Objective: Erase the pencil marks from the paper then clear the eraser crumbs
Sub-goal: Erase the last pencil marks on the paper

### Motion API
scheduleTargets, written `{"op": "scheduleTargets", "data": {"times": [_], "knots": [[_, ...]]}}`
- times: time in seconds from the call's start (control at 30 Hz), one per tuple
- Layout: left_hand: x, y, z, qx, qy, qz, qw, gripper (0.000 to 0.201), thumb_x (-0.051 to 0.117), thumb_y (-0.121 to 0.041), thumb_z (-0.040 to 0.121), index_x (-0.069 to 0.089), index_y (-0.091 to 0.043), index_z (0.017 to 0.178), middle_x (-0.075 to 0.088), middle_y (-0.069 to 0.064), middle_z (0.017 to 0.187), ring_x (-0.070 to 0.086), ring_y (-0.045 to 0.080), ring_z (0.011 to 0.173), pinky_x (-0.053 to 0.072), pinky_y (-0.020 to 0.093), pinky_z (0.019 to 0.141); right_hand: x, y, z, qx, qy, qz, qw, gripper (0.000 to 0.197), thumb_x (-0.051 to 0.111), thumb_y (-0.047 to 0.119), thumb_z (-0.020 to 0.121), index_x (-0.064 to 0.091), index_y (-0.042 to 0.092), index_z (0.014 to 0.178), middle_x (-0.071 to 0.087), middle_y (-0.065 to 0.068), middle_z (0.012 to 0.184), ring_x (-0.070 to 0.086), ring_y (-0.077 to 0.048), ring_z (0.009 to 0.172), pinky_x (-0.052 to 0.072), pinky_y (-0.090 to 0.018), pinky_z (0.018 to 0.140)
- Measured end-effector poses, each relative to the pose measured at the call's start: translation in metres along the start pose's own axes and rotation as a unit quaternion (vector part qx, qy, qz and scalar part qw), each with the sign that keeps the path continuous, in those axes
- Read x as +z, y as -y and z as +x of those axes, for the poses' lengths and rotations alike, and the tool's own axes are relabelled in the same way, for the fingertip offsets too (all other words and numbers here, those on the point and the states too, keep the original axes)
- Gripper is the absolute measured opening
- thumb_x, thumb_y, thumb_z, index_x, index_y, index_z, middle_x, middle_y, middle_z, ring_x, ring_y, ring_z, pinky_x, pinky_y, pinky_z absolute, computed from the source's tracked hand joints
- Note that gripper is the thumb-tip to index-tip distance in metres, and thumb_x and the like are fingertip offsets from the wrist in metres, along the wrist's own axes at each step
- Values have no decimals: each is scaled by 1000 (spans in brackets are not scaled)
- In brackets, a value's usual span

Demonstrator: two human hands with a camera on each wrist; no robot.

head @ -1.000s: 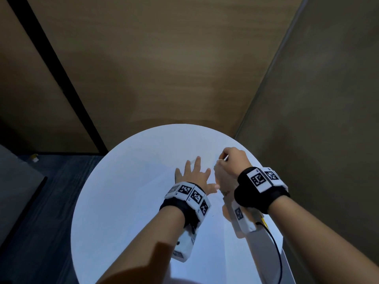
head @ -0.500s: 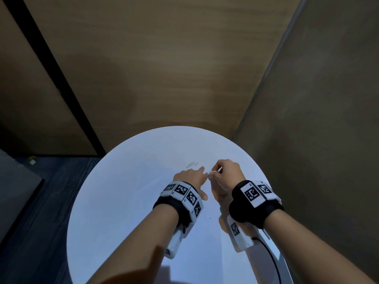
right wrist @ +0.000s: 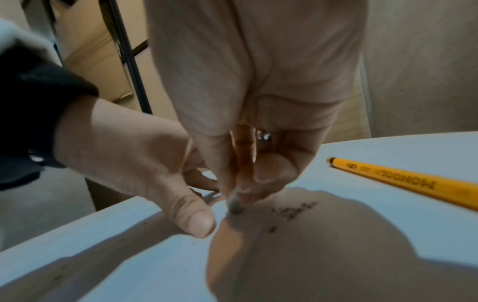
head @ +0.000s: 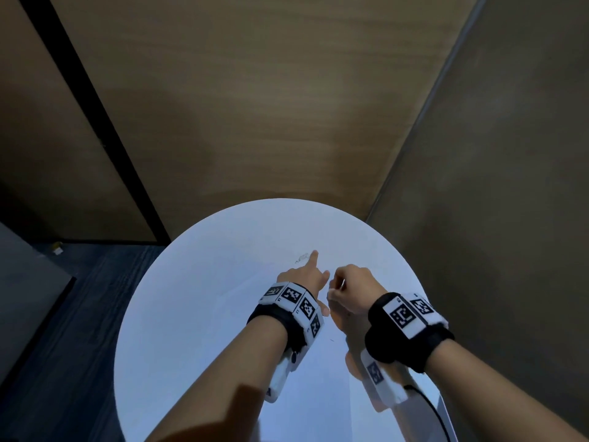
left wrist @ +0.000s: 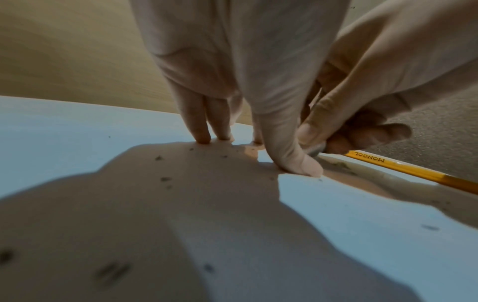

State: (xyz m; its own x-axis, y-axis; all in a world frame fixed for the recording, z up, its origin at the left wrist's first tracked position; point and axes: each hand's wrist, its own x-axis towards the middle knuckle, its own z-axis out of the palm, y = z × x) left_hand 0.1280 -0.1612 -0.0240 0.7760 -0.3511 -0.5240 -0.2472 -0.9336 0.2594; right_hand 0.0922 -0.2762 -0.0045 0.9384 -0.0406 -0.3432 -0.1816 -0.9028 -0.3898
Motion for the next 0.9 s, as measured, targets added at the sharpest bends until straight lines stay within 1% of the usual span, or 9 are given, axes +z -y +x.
{"op": "scheduleTargets", "data": {"times": [0.07,0.2,0.37,0.43,0.57,0.67,0.77,0.83,0.9], "knots": [[-2,0,-2,9,8,10,1000,78,64,-34,89,17,-21,150,25,-4,155,52,31,118,37,34,72,-3,0,-1,-3,16,-5,1000,13,60,16,87,64,6,95,65,-9,103,59,-23,98,44,-25,76],[-5,-2,-9,62,29,99,993,75,68,-38,85,27,-16,143,20,6,154,48,32,122,44,39,81,-4,0,5,26,-59,31,997,13,55,17,89,62,6,93,64,-13,103,59,-27,96,49,-32,81],[-6,-4,-12,78,28,127,988,76,67,-39,86,25,-14,143,14,9,156,45,32,125,45,41,86,0,0,-12,-25,35,-14,999,10,59,18,89,63,9,91,65,-7,102,57,-19,92,39,-22,73],[-6,-4,-11,78,27,126,989,76,66,-39,86,24,-14,144,14,8,155,45,32,125,45,40,84,-3,-1,-6,-14,24,6,1000,11,61,18,88,65,8,91,66,-7,100,57,-18,89,40,-22,73],[-6,-4,-11,79,24,124,989,75,67,-38,86,25,-15,144,19,9,153,47,33,123,45,39,81,-2,-1,9,21,-77,45,996,11,57,18,91,61,8,88,66,-13,100,59,-26,95,45,-29,78],[-7,-3,-11,83,29,126,988,80,67,-39,86,21,-16,146,9,9,157,43,34,127,45,41,86,5,-3,-4,-8,-36,23,999,10,55,17,91,59,9,87,65,-10,101,59,-24,95,44,-27,77],[-4,-3,-7,81,22,123,989,81,68,-41,84,21,-15,145,10,8,157,45,33,125,44,40,82,3,-6,-16,-41,45,0,998,8,57,19,89,56,14,83,65,-6,100,57,-18,89,40,-21,67],[-2,-2,-6,79,16,121,989,79,69,-41,83,25,-15,142,17,8,155,48,33,122,44,39,79,-2,-5,-9,-32,35,14,999,9,60,19,88,56,15,80,66,-6,99,57,-18,88,39,-21,66],[-2,-1,-7,80,19,115,990,78,70,-41,82,27,-16,141,19,8,153,48,33,121,44,39,77,-2,-3,0,-8,-23,47,999,9,58,18,88,56,14,81,66,-9,98,58,-21,89,39,-23,70]]}}
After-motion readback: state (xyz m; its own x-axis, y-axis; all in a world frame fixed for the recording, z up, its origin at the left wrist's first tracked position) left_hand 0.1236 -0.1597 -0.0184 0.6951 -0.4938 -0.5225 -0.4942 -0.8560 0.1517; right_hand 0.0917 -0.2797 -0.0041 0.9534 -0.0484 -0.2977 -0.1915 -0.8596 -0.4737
